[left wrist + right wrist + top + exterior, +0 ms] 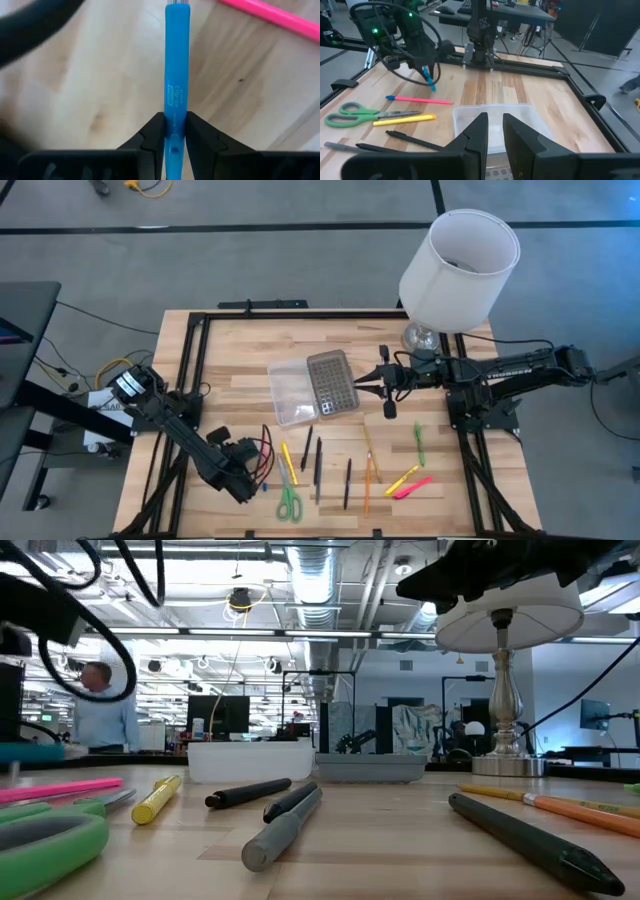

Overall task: Pick & place school supplies into a supply box
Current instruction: Put the blue pen into the black supply box

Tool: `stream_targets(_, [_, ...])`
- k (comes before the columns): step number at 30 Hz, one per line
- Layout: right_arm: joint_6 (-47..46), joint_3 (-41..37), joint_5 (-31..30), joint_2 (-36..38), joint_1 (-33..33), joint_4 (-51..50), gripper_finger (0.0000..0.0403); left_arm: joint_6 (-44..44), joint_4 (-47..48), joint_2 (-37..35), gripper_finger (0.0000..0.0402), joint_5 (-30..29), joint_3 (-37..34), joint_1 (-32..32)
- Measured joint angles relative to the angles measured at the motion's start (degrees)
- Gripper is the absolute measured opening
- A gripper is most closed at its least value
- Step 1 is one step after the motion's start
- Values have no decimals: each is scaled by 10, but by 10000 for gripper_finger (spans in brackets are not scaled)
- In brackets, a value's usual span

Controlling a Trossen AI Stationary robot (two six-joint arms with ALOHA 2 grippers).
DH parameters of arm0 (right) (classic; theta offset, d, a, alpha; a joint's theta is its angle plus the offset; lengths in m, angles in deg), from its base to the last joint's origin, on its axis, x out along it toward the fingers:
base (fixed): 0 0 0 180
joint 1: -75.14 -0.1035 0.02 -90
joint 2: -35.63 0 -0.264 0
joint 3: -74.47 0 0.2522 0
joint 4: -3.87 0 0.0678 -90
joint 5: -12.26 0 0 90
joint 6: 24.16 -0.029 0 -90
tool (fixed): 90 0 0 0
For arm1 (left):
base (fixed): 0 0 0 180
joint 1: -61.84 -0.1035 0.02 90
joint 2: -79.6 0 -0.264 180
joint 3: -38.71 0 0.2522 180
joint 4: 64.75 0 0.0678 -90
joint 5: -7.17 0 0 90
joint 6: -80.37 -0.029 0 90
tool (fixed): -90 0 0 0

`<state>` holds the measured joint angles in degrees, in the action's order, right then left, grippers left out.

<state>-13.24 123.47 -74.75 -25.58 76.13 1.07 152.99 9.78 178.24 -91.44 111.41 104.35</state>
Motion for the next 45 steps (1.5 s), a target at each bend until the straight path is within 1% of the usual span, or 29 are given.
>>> stream_targets(3, [0,0,0,0,0,0,53,10,52,-8,56,-44,29,0])
stream_targets(5, [0,0,0,0,0,-1,53,21,81,-17,56,-93,45,-2])
stream_targets(7, [0,0,0,0,0,-1,53,32,91,-32,56,-143,55,-8])
stream_targets(10, [0,0,0,0,0,0,53,47,90,-62,55,-227,57,-30])
stream_targets(13, [-10,0,0,0,0,0,53,50,77,-84,55,-294,56,-64])
stream_targets(15, [-18,0,0,0,0,-2,53,38,60,-89,55,-327,56,-92])
stream_targets(17, [-23,0,0,0,0,-7,53,9,37,-90,55,-343,56,-125])
stream_targets(21, [-26,0,0,0,-1,-15,53,-83,-43,-85,55,-356,55,-192])
stream_targets(24, [-26,0,0,0,-6,-17,53,-159,-111,-85,55,-353,55,-238])
stream_targets(28, [-26,0,0,0,-18,-20,53,-243,-208,-85,55,-302,43,-294])
stream_targets(31, [-25,0,0,0,-26,-21,53,-279,-266,-85,55,-260,23,-328])
stream_targets(34, [-25,0,0,0,-32,-26,53,-290,-300,-85,55,-219,-5,-357])
stream_targets(38, [-25,0,0,0,-33,-34,53,-286,-320,-85,55,-190,-37,-386])
stream_targets(42, [-25,0,0,0,-31,-34,53,-264,-325,-85,55,-159,-49,-406])
stream_targets(45, [-24,0,0,0,-31,-33,53,-242,-324,-85,55,-147,-51,-418])
